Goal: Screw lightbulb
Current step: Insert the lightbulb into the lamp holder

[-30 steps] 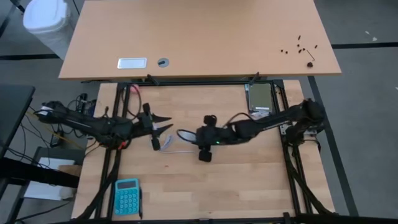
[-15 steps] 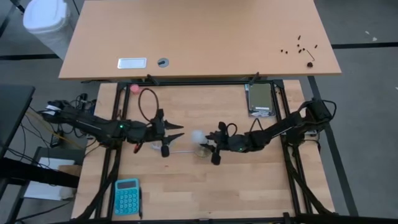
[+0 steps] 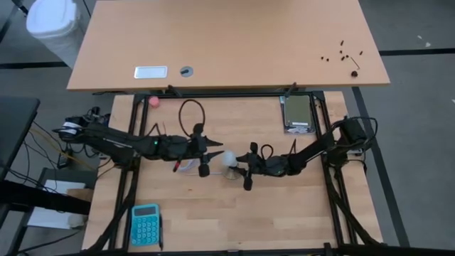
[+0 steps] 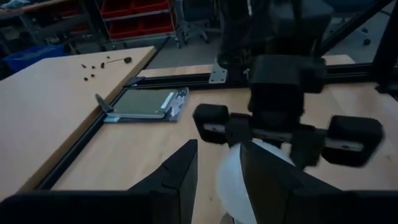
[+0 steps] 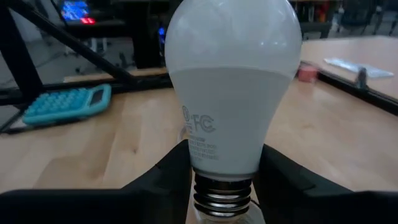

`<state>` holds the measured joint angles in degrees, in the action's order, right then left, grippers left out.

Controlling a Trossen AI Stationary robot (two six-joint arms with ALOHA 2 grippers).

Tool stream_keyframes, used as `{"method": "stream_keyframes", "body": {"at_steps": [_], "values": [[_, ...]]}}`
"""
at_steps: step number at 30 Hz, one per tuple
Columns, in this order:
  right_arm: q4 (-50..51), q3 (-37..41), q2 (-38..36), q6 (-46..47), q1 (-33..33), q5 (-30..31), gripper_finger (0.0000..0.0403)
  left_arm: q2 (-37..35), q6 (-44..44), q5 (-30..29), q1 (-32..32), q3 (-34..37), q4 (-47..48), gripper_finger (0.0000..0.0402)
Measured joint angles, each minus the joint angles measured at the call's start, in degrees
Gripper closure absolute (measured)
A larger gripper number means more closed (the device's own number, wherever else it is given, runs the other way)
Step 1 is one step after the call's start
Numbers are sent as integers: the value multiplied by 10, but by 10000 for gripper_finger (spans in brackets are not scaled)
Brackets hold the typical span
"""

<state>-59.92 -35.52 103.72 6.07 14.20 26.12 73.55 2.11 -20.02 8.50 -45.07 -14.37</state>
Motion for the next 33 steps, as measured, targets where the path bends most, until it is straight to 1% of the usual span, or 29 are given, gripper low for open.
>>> {"method": "stream_keyframes", "body": {"at_steps": [4, 10, 17, 24, 33], "values": [[-64, 0, 48, -20, 0, 0, 249, 11, -11, 31, -9, -6, 1, 275], [-127, 1, 103, -36, -1, 10, 249, 27, -15, 47, -11, -6, -1, 275], [-198, 1, 144, -59, -1, 34, 249, 46, -16, 58, -11, -6, -5, 275], [-207, 2, 152, -67, -1, 34, 249, 51, -16, 64, -11, -5, -8, 275], [-206, 3, 152, -73, -1, 34, 249, 53, -23, 68, -11, -5, 21, 275]]}}
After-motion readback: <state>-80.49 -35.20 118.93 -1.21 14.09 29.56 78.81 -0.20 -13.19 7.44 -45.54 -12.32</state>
